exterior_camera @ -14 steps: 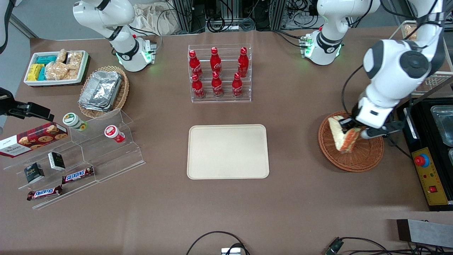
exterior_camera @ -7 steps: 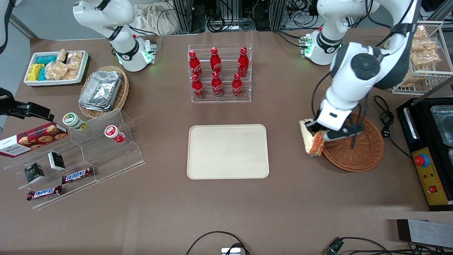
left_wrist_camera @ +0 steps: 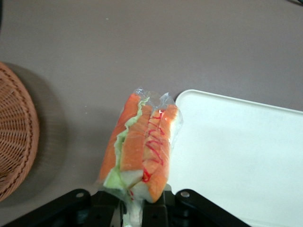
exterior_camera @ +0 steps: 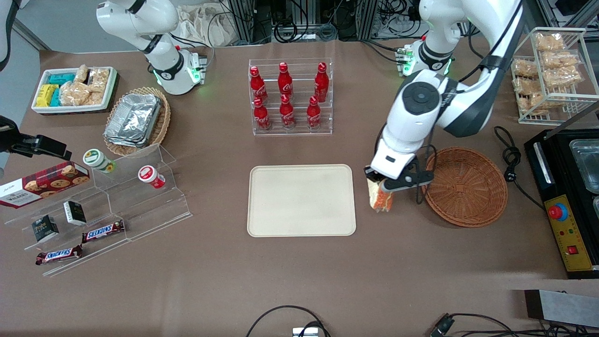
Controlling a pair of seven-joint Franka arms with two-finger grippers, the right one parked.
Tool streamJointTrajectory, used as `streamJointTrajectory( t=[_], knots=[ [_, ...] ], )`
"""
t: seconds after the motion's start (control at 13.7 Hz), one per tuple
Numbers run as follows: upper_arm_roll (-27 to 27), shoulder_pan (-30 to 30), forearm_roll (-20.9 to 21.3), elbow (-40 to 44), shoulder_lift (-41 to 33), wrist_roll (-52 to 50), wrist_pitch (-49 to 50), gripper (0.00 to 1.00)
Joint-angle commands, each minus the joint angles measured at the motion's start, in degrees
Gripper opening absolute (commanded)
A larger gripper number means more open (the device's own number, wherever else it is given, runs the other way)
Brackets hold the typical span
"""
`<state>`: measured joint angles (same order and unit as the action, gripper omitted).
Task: Place sandwich from basket to tray
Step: 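Lift the sandwich with the left gripper and carry it toward the cream tray, then lower the sandwich onto the cream tray and open the left gripper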
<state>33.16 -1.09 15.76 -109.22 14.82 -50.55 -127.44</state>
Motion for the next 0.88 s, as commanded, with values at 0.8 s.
streamJointTrajectory(
  t=[0.8],
  knots=[
    [4.46, 7.86, 16.40, 16.14, 21.82, -15.89, 2.55, 0.02]
  ],
)
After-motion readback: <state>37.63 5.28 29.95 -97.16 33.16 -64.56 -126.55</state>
